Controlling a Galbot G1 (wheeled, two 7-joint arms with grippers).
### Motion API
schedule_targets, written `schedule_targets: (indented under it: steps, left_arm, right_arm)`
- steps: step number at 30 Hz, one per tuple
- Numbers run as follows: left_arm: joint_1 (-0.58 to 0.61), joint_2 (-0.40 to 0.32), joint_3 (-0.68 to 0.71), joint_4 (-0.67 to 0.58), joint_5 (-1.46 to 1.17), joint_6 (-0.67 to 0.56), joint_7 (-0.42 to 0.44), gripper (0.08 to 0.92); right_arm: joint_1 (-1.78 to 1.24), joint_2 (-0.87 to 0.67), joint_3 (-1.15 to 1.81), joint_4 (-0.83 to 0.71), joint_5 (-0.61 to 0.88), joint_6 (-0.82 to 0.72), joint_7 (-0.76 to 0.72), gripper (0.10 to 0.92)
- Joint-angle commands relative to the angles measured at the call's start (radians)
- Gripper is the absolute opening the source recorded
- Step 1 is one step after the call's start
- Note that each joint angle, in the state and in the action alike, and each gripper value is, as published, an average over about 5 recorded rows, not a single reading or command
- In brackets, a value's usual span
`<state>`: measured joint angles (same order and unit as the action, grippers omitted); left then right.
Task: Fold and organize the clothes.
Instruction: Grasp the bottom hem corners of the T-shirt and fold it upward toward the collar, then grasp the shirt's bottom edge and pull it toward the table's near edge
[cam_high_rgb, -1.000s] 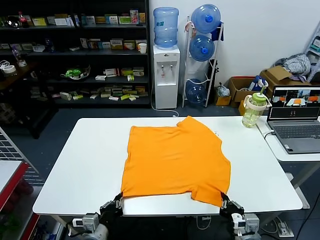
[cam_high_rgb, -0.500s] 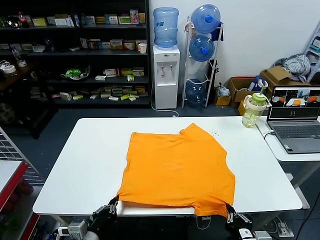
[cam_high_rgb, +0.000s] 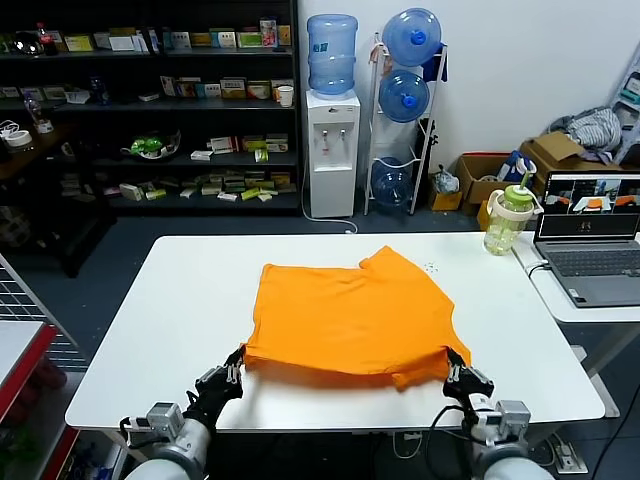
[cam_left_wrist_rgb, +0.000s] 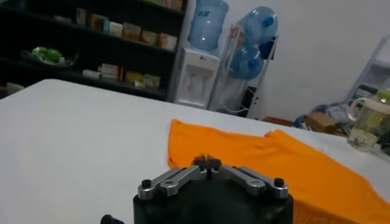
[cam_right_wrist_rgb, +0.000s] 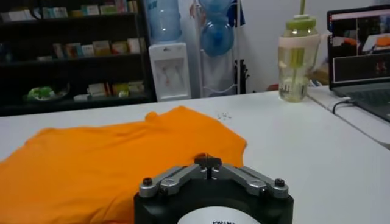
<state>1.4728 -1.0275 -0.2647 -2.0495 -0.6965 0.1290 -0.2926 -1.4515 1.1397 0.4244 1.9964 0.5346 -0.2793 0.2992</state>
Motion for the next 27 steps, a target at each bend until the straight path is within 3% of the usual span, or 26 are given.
schedule_targets:
  steps: [1,10,13,19,27]
  left_arm:
    - [-0.268,-0.017,0.097,0.208,0.03,-0.032,0.011,0.091]
    - [-0.33,-0.029,0.124,0.281,0.056,-0.002,-0.009,0.091]
    - [-0.333,-0.034,0.122,0.289,0.056,0.004,-0.005,0.116]
    - [-0.29,-0.032,0.105,0.262,0.058,0.013,-0.003,0.277]
    - [-0.129,0.001,0.066,0.172,0.04,0.051,-0.009,0.511]
  right_arm:
    - [0.287,-0.008,-0.079,-0.178,0.054,-0.015,0.033,0.124]
    - [0.395,0.011,-0.154,-0.279,0.057,-0.029,0.033,0.124]
    - [0.401,0.016,-0.166,-0.287,0.048,-0.039,0.032,0.16]
    - [0.351,0.012,-0.154,-0.266,-0.005,-0.04,0.003,0.328]
    - [0.171,-0.052,-0.06,-0.187,-0.072,-0.011,-0.045,0.562]
